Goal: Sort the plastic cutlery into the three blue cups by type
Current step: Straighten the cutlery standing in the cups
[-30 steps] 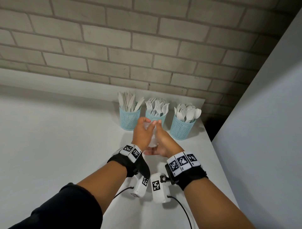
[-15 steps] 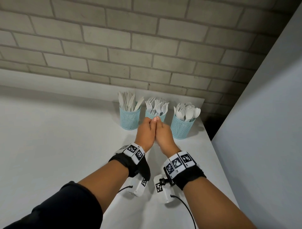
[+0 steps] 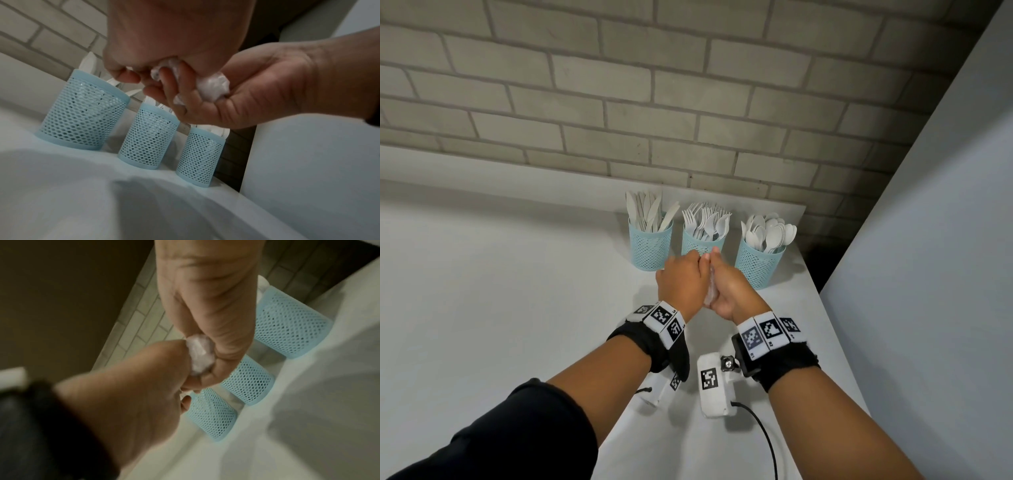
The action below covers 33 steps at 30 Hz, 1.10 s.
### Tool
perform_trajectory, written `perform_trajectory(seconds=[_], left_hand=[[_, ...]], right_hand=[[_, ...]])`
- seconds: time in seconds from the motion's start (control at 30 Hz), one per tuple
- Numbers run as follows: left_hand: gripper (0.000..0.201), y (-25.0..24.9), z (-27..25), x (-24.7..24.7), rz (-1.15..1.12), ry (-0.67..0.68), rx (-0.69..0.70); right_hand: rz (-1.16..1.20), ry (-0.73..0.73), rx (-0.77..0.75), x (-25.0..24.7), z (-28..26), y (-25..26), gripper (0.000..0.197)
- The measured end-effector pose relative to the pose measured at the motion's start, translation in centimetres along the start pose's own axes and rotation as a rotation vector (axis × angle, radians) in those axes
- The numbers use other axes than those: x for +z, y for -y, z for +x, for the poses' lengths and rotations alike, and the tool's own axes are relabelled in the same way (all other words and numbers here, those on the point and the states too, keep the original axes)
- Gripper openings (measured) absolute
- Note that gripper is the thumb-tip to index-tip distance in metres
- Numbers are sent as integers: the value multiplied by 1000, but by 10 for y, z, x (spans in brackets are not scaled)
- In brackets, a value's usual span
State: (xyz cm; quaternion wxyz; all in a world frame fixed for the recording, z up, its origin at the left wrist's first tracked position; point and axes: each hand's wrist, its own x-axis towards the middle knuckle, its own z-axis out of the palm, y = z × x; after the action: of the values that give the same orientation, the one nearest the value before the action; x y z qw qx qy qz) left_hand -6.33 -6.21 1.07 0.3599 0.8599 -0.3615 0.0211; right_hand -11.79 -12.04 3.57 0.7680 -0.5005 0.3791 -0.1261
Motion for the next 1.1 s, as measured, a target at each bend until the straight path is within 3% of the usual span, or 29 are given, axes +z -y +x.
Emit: perform_trajectory(seconds=[0.1, 0.23, 0.3, 0.47, 0.57, 0.67, 0.77, 0.9, 1.1], left_hand=[[45, -1, 4, -4, -14, -2, -96], [43, -4, 2, -3, -113, -51, -100], [42, -10, -2, -2, -149, -41, -97], [40, -6, -3, 0, -185, 11, -26], [43, 4, -2, -3, 113, 7, -54], [37, 3, -6, -5, 80, 17, -82], [38, 2, -11, -5, -129, 25, -178], [36, 9, -17, 0, -212, 24, -141], [40, 4, -29, -8, -338, 107, -99]], right_hand=[[-76, 18, -119, 2, 2, -7, 37], [-110, -68, -222, 3, 1, -11, 36], [-37, -58, -193, 3, 0, -10, 34], [198, 163, -21, 0, -11, -3, 35], [122, 114, -36, -2, -9, -7, 27], [71, 28, -61, -3, -6, -14, 17], [113, -11, -73, -1, -3, -15, 29], [281, 50, -82, -1, -6, -4, 58], [437, -64, -200, 8, -3, -6, 61]])
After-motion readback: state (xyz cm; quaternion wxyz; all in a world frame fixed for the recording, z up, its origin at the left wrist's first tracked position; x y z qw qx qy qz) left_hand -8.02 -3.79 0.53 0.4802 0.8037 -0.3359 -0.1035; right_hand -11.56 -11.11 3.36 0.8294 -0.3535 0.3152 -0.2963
